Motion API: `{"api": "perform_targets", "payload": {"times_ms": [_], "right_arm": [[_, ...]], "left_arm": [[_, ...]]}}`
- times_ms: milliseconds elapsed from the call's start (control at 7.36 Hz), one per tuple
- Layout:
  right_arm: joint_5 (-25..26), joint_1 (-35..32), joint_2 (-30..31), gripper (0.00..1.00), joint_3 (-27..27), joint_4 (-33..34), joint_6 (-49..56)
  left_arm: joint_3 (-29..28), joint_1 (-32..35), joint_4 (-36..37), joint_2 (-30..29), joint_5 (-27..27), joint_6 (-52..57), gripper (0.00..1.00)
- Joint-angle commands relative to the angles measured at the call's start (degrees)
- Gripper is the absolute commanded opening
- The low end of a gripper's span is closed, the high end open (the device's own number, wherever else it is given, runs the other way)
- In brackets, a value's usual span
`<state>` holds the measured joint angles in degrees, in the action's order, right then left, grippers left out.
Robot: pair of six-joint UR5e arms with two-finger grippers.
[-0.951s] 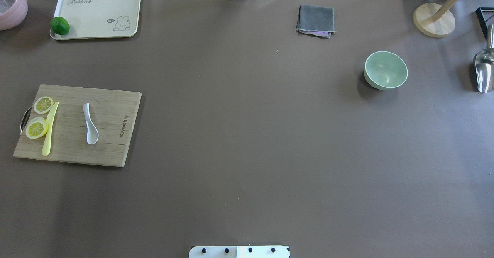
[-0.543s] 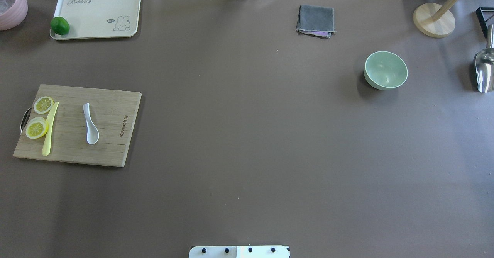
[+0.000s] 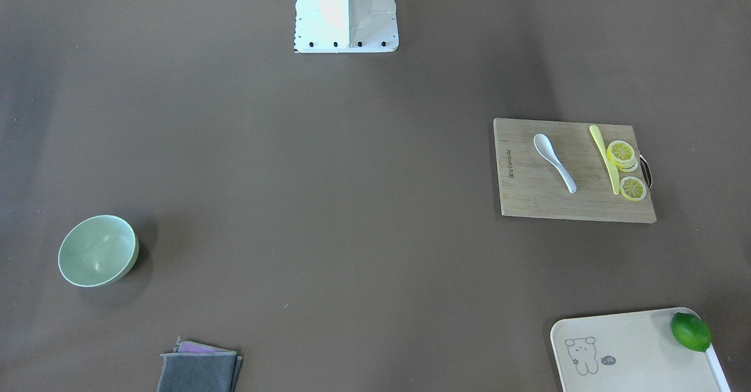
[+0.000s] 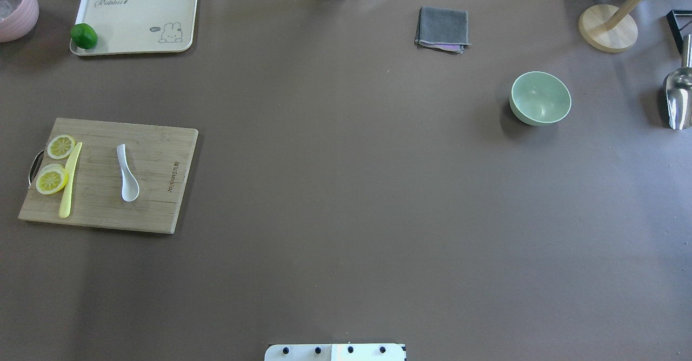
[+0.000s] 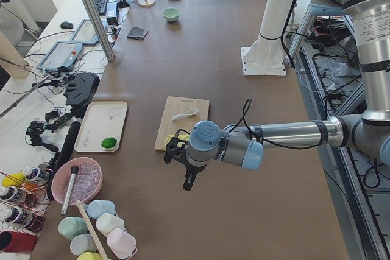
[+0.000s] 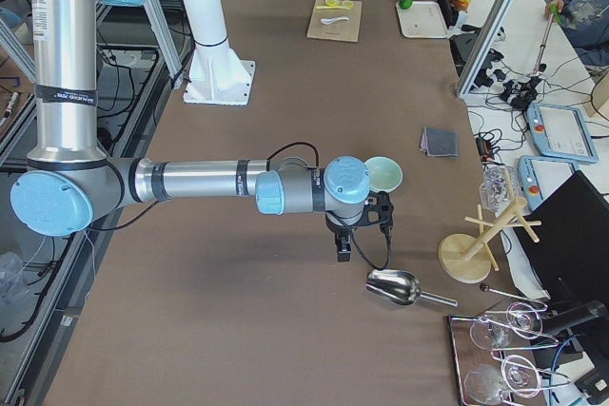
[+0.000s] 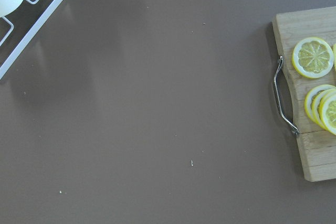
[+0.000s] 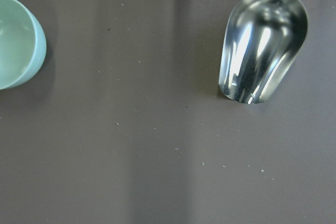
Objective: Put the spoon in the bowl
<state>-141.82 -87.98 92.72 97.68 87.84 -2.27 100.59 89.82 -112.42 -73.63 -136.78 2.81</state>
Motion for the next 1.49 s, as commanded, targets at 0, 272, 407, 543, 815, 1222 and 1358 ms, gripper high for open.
{"api": "perform_targets", "payload": {"times_ms": [0, 272, 407, 543, 815, 1222, 1358], "right_arm": [[-1.9, 5.8, -3.6, 1.00, 0.1, -3.3, -11.9], [3.5, 14.1, -12.8, 0.99, -7.2, -8.8, -29.4], [7.1, 18.5, -16.9, 0.98, -12.9, -14.5, -34.3], [9.1, 20.9, -20.0, 0.93, -18.1, -18.9, -38.6], [10.1, 23.7, -20.6, 0.94, -21.5, -23.1, -40.4], [11.7, 25.9, -21.2, 0.63, -21.7, -23.1, -42.3], [11.8, 25.9, -21.3, 0.13, -21.8, -23.1, -42.3]], "left_arm": [[0.0, 0.0, -2.3, -0.4, -0.3, -5.1, 0.98], [-0.2, -0.2, -2.0, -1.3, -2.3, -5.9, 0.98], [-0.2, -0.2, -1.9, -1.8, -2.3, -8.6, 0.98], [-0.2, -0.2, -2.0, -1.8, -2.3, -9.5, 0.98], [0.0, -0.2, -2.2, -1.7, -1.9, -9.4, 0.98], [0.0, -0.1, -2.2, -1.7, -1.7, -9.4, 0.98], [0.0, -0.1, -2.0, -1.8, -2.2, -9.5, 0.98]]}}
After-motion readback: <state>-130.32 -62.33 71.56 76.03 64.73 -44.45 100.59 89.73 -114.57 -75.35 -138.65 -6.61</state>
